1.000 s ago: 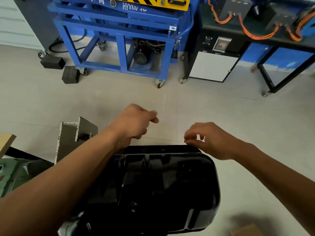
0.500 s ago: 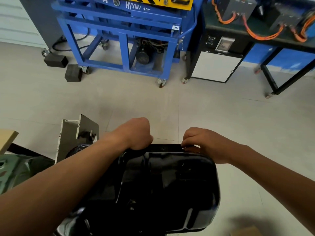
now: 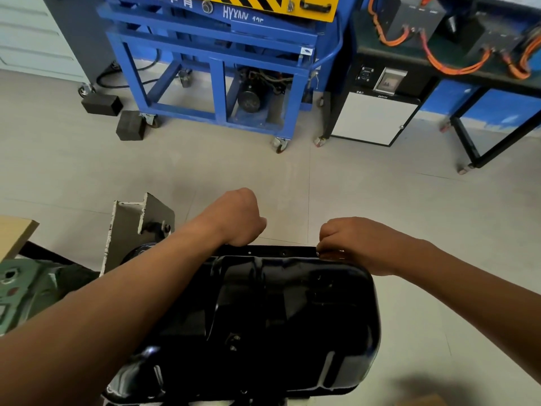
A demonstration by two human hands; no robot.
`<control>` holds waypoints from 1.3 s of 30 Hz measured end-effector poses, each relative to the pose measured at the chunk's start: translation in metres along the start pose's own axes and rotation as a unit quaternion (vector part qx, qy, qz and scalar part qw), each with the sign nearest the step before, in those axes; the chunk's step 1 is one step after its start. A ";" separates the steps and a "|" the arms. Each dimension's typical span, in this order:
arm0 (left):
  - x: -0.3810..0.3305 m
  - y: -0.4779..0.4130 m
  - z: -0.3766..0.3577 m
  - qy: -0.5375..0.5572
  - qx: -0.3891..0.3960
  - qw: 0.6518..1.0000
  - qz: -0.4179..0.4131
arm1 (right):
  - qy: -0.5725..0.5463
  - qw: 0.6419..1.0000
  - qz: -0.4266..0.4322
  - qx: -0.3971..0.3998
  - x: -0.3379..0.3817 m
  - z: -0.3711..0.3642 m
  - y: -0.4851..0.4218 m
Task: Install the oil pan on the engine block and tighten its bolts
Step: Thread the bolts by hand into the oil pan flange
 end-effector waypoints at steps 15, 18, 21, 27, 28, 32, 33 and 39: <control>-0.001 -0.001 0.003 0.016 0.002 1.000 0.012 | -0.005 1.000 -0.020 -0.016 -0.003 0.002 -0.005; -0.001 -0.002 0.002 0.015 0.004 1.000 0.014 | -0.090 0.995 0.002 -0.045 -0.007 0.005 -0.003; -0.001 -0.002 0.003 0.019 0.005 1.000 0.014 | -0.090 0.996 0.008 -0.026 -0.009 0.006 -0.002; -0.003 -0.001 0.005 0.023 0.001 1.000 0.006 | -0.058 0.998 0.011 -0.025 -0.009 0.001 -0.004; -0.003 0.000 0.005 0.021 0.000 1.000 0.005 | -0.056 0.998 0.007 -0.024 -0.010 0.000 -0.005; -0.003 0.000 0.006 0.009 0.002 1.000 0.000 | -0.060 0.998 0.003 -0.033 -0.010 0.000 -0.008; -0.004 0.001 0.006 0.006 0.003 1.000 0.000 | -0.078 0.996 0.004 -0.032 -0.010 0.001 -0.009; -0.006 0.000 0.008 0.062 0.007 0.998 0.014 | -0.121 0.993 0.012 -0.003 -0.013 0.003 -0.009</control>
Point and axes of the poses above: each hand's wrist, its own y-axis away from the middle knuckle, its own z-axis out of the back of the hand, x = y × z, the point moved 1 cm from there along -y, towards the middle knuckle, and after that the axes turned 10 degrees about -y, right-handed, at the moved point
